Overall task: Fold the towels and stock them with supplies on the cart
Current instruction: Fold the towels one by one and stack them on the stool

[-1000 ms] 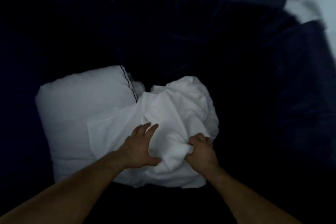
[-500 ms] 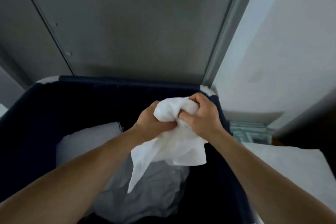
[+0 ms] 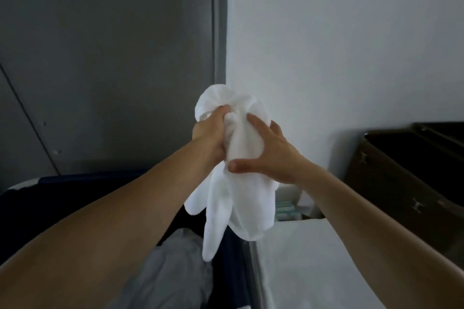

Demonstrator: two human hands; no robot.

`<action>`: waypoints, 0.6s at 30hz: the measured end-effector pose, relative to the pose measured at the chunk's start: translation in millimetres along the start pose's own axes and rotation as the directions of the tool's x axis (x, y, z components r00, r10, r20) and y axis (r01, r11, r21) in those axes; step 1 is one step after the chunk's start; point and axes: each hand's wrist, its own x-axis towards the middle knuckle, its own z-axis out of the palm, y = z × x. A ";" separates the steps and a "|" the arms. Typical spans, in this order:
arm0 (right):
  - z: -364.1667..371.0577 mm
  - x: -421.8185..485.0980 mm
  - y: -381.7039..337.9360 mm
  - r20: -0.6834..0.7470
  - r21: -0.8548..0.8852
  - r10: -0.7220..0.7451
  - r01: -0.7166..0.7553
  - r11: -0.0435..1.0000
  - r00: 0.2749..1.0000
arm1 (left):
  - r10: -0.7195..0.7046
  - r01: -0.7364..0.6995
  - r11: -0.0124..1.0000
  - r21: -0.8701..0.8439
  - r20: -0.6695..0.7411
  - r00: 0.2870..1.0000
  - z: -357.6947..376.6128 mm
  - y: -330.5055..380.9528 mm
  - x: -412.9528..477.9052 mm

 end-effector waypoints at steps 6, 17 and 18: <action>-65.8 -33.6 37.8 -0.288 -0.111 0.115 -0.153 0.982 0.951 | -0.044 0.061 0.998 -0.017 0.523 0.851 72.8 0.0 -40.8; -131.0 -94.3 143.0 -0.369 0.591 0.359 -0.082 0.802 0.857 | 0.106 -0.629 0.416 0.657 0.652 0.751 114.4 -119.9 -43.0; -134.5 -97.6 159.1 -0.350 0.579 0.366 -0.108 0.808 0.862 | 0.021 -0.601 0.411 0.685 0.652 0.758 116.8 -130.6 -42.4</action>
